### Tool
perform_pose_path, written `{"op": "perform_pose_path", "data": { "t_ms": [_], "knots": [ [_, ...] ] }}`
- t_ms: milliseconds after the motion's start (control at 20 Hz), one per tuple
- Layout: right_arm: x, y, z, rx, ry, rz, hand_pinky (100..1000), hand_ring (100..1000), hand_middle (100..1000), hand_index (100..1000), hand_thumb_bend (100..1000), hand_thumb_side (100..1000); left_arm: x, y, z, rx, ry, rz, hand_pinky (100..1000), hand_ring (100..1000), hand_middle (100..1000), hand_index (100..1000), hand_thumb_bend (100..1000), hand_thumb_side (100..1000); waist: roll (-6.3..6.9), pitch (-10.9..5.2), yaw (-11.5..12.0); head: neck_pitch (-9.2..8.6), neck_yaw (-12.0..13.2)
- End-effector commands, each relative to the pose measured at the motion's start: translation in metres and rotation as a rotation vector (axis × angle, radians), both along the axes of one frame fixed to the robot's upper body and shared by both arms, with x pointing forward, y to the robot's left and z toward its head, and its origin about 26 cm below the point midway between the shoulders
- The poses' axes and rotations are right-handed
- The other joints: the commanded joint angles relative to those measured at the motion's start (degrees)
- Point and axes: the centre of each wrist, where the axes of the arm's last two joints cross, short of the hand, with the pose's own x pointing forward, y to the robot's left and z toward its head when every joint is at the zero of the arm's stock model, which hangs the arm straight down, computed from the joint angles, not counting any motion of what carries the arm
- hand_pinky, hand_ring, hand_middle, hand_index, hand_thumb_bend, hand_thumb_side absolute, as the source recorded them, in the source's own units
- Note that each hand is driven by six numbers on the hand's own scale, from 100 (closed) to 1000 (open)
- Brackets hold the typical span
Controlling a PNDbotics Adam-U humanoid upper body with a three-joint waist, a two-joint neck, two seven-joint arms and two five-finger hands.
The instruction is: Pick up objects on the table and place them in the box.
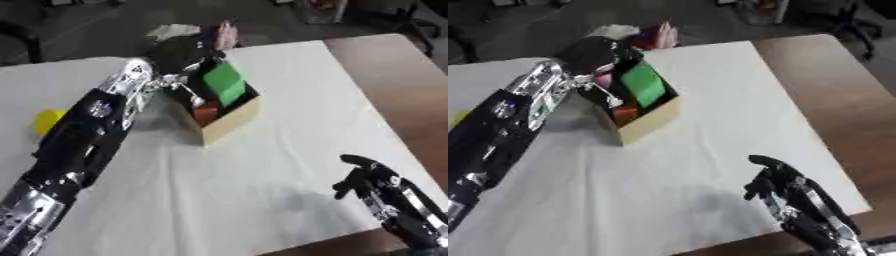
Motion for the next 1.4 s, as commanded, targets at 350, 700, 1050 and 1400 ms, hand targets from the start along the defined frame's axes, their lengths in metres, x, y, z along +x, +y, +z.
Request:
{"op": "perform_pose_path", "data": {
  "t_ms": [350,700,1050,1400],
  "knots": [
    [0.0,-0.005,0.007,-0.008,-0.026,-0.017,714,536,488,881,100,546,-0.009,0.026,0.03,-0.014,-0.11,-0.046,782,727,706,881,380,268,0.16,-1.01,1.4,-0.65,-1.4],
    [-0.002,-0.018,0.003,-0.042,-0.015,-0.062,714,535,488,881,100,550,-0.027,0.108,0.038,0.046,0.008,0.054,768,697,681,867,371,340,1.67,-1.74,3.7,-0.21,-3.0],
    [-0.003,-0.021,0.002,-0.054,-0.013,-0.073,714,534,488,881,100,551,-0.046,0.2,0.011,0.002,0.225,0.361,762,692,691,875,414,393,2.05,-1.76,4.1,-0.07,-3.1],
    [-0.004,-0.023,0.001,-0.056,-0.012,-0.078,715,533,488,881,100,552,-0.051,0.221,-0.001,-0.042,0.362,0.543,757,685,685,871,429,409,1.74,-1.62,4.5,-0.06,-3.2]
  ]
}}
